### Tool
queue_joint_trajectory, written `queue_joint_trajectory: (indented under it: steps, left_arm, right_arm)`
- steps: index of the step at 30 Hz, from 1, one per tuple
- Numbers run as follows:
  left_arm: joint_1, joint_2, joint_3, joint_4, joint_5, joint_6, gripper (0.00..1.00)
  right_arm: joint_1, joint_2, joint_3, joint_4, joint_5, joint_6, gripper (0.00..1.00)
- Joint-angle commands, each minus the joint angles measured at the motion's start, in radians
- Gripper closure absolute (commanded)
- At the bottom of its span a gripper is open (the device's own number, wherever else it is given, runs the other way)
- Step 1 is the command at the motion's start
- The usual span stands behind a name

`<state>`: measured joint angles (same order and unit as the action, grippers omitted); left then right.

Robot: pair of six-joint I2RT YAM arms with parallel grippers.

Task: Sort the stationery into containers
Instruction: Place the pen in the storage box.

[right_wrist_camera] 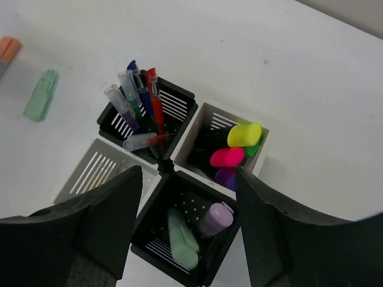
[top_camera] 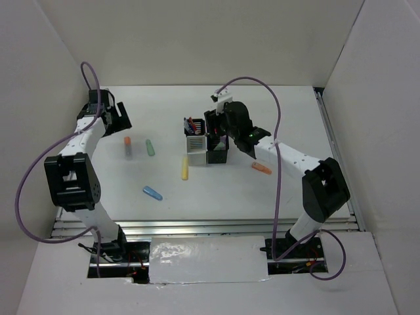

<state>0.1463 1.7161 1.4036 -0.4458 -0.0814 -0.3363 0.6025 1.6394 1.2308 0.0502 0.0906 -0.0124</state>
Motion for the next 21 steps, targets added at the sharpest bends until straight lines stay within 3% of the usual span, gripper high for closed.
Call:
queue_joint_trajectory:
  steps: [1, 13, 21]
  left_arm:
    - [0.001, 0.060, 0.058, -0.053, -0.005, 0.008, 0.13]
    - [-0.013, 0.344, 0.284, -0.188, 0.000, 0.002, 0.29]
    - [-0.037, 0.467, 0.350, -0.240, -0.026, 0.010, 0.36]
  right_arm:
    - [0.013, -0.041, 0.038, 0.002, 0.004, -0.006, 0.29]
    - [-0.058, -0.098, 0.196, -0.170, -0.022, -0.008, 0.29]
    - [-0.107, -0.138, 0.199, -0.207, 0.003, -0.041, 0.29]
